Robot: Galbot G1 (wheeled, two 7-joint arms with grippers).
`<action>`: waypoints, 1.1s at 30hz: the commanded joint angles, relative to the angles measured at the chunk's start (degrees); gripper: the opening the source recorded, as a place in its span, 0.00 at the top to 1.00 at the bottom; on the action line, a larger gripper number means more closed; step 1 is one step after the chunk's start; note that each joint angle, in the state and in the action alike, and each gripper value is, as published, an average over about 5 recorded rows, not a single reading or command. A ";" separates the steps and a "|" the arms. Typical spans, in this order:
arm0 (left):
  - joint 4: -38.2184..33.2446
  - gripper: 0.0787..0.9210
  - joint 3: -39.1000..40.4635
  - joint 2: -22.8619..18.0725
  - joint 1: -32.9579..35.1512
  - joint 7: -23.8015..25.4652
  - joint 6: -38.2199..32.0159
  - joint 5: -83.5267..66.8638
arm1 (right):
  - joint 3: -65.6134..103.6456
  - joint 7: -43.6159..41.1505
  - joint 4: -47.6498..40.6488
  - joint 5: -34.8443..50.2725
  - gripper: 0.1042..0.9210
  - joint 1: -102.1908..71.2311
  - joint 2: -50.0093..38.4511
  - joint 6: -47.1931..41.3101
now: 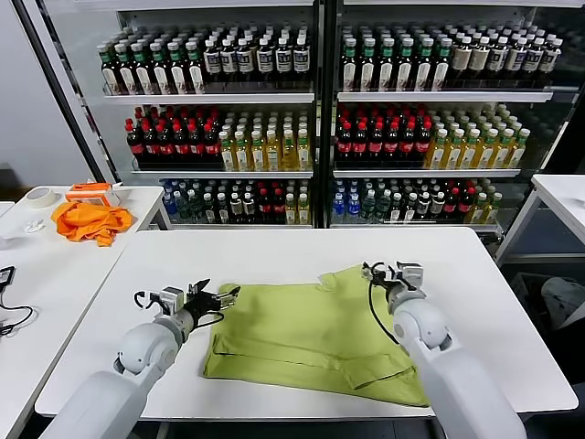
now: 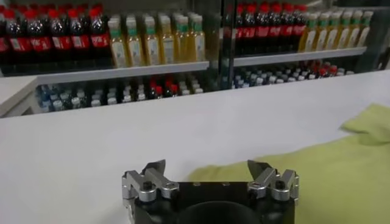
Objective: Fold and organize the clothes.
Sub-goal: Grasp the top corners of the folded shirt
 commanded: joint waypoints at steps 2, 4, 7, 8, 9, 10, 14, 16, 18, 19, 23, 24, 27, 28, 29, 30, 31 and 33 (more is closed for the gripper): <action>7.58 0.12 1.76 -0.74 -3.94 1.96 -0.88 1.20 | -2.15 -0.12 -8.81 -1.23 0.12 4.20 4.21 0.72; 7.64 0.12 1.66 -0.79 -3.56 2.10 -0.90 1.19 | -2.14 -0.29 -9.16 -2.18 0.12 4.09 4.79 1.17; 7.47 0.12 1.40 -0.85 -3.07 2.15 -0.72 1.08 | -2.11 -0.65 -9.62 -3.23 0.12 3.96 5.32 1.90; 7.44 0.12 1.30 -0.90 -3.00 2.12 -0.60 0.99 | -2.07 -0.76 -9.74 -3.35 0.12 3.92 5.46 2.09; 7.43 0.12 1.24 -0.94 -2.97 2.06 -0.47 0.90 | -2.01 -0.85 -9.83 -3.36 0.12 3.89 5.57 2.20; 7.42 0.12 1.19 -0.98 -2.95 2.01 -0.32 0.83 | -1.95 -0.87 -9.91 -3.34 0.12 3.84 5.66 2.28; 7.45 0.12 1.25 -1.03 -2.96 2.04 -0.10 0.51 | -1.82 -0.67 -10.13 -3.30 0.12 3.55 5.77 1.99; 7.52 0.12 1.30 -1.07 -2.98 2.18 -0.21 -0.01 | -1.60 -0.65 -10.26 -3.21 0.13 3.33 5.86 1.74; 7.51 0.16 1.36 -1.13 -2.95 2.37 -0.35 -0.58 | -1.25 -0.50 -10.32 -2.98 0.17 3.06 5.98 1.61; 7.42 0.18 1.41 -1.14 -2.90 2.49 -0.43 -0.73 | -1.08 -0.34 -10.25 -2.76 0.20 2.94 6.03 1.58; 7.01 0.33 1.82 -1.32 -2.65 2.68 -0.75 -0.82 | -0.89 0.09 -9.70 -1.94 0.34 2.70 5.90 1.40; 6.97 0.36 1.93 -1.41 -2.59 2.71 -0.80 -0.76 | -0.87 0.01 -9.77 -1.86 0.37 2.73 5.87 1.39; 6.95 0.46 2.21 -1.63 -2.32 2.91 -1.02 -0.41 | -0.61 -0.53 -10.36 -1.68 0.47 2.82 5.88 1.47; 6.94 0.49 2.26 -1.70 -2.21 3.01 -1.10 -0.32 | -0.47 -0.71 -10.51 -1.49 0.52 2.82 5.91 1.50; 6.93 0.53 2.30 -1.75 -2.12 3.09 -1.18 -0.23 | -0.35 -0.88 -10.56 -1.29 0.55 2.78 5.93 1.54; 6.92 0.56 2.32 -1.81 -2.05 3.13 -1.30 -0.15 | -0.25 -1.12 -10.57 -1.12 0.58 2.73 5.94 1.66; 6.92 0.59 2.35 -1.87 -2.02 3.16 -1.43 -0.05 | -0.21 -1.32 -10.53 -1.03 0.62 2.66 5.95 1.85; 6.97 0.66 2.46 -1.97 -2.04 3.12 -1.80 0.16 | -0.24 -1.90 -10.52 -1.28 0.69 2.55 5.95 2.80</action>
